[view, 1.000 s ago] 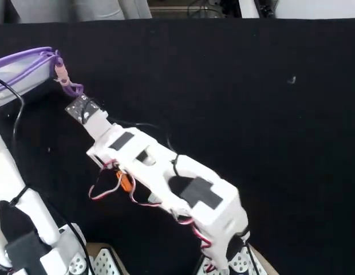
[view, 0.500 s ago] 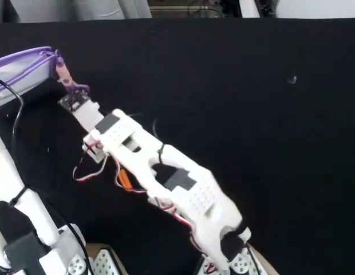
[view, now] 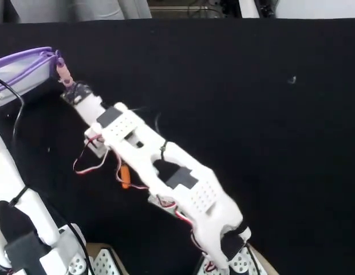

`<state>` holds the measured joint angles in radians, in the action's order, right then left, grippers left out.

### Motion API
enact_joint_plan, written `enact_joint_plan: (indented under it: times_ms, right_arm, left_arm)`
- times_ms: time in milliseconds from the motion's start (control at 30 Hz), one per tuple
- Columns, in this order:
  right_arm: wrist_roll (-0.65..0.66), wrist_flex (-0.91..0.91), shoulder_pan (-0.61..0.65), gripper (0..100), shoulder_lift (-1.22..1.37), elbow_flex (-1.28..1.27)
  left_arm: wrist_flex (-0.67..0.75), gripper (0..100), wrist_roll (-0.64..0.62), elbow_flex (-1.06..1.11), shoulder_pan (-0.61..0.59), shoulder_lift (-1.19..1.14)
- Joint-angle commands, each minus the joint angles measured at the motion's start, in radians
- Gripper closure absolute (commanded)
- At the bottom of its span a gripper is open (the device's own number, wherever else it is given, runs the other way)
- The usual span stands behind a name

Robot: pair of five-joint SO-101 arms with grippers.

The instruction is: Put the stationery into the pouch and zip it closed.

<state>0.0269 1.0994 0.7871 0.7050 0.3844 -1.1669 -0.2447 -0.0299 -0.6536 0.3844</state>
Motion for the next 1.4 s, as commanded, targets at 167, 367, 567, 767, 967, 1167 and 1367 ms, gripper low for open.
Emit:
enact_joint_plan:
  times_ms: [167, 367, 567, 767, 967, 1167, 1367]
  right_arm:
    - [0.0, -0.049, -0.081, 84.8, -0.088, 0.053]
    - [-0.008, -0.068, -0.147, 84.8, -0.082, 0.042]
    - [-0.003, -0.048, -0.161, 84.7, -0.093, 0.058]
    - [-0.008, 0.044, -0.163, 84.7, -0.14, 0.101]
    - [-0.094, 0.08, -0.176, 85.0, -0.165, 0.096]
    - [-0.288, 0.015, -0.235, 85.0, -0.11, 0.038]
    - [-0.334, -0.015, -0.213, 85.0, -0.038, 0.056]
  left_arm:
    - [0.034, 97, -0.009, -0.021, 0.041, 0.008]
    - [0.034, 97, -0.009, -0.019, 0.041, 0.008]
    - [0.034, 97, -0.009, -0.019, 0.042, 0.008]
    - [0.034, 97, -0.009, -0.019, 0.042, 0.008]
    - [0.034, 97, -0.009, -0.019, 0.042, 0.008]
    - [0.034, 97, -0.009, -0.018, 0.041, 0.006]
    - [0.035, 97, -0.009, -0.018, 0.042, 0.006]
